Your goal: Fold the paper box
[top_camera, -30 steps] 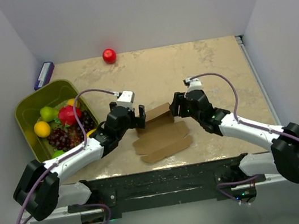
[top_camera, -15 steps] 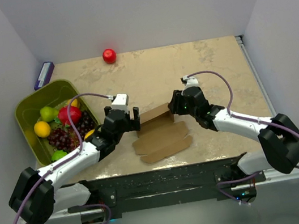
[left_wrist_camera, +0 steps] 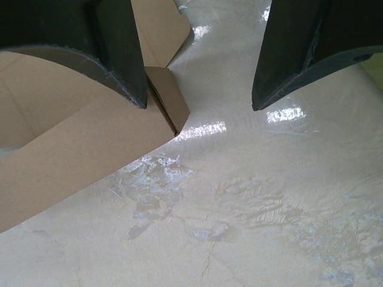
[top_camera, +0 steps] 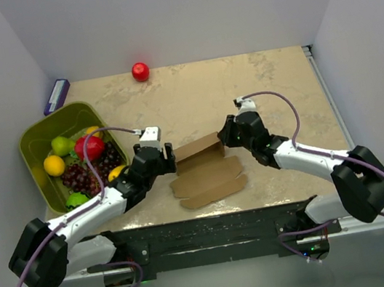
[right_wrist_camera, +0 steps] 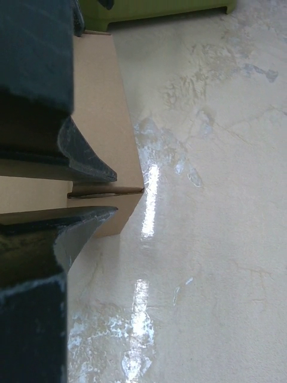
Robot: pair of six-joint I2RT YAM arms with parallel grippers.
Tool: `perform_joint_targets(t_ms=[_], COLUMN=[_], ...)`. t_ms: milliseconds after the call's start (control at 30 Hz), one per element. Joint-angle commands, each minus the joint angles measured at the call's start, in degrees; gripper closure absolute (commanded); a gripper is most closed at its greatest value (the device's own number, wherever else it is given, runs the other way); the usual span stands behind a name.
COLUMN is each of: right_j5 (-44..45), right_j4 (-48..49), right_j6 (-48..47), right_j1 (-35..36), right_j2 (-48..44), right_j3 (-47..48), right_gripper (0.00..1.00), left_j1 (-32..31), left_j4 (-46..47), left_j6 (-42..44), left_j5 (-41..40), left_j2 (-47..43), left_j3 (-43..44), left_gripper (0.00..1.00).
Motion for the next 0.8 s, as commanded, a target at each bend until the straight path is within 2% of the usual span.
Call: perform_joint_targets(t_ms=[0,200,400,533,667,700,767], right_j5=[0.93,1.55,2.08,1.82,1.2,1.11,0.94], right_j4=[-1.75,-2.37,-3.42,-3.95,-7.8,-8.6,-10.88], right_j6=[1.38,2.43,2.87,1.91,0.59,-0.11,-0.82], right_j1=[-0.36,-0.45,-0.45,-0.36,-0.45,-0.45,-0.45], right_j2=[-0.7,-1.67,-2.37,-3.6,-5.09,-5.44,-6.58], right_j3=[-2.46,-5.71,-7.21,-6.25,-2.21,-1.16,1.57], right_gripper=[0.8,0.9,0.93,0.91,0.78,0.69,0.59], left_j1=[0.08,0.08,0.08,-0.01,-0.45,-0.89,-3.08], left_j4=[0.6,0.6,1.38,2.8,3.23,4.02,5.69], left_j6=[-1.28,-1.11,-0.59,4.85,10.3,11.53,15.14], left_j5=[-0.39,-0.3,0.14,1.8,2.07,1.98,1.81], left_j2=[-0.86,-1.3,-1.57,-1.92,-1.74,-1.74,-1.66], left_j3=[-1.56,-1.64,-2.0,0.45,4.85,5.56,6.7], left_gripper=[0.27,0.28,0.28,0.19,0.11,0.1,0.09])
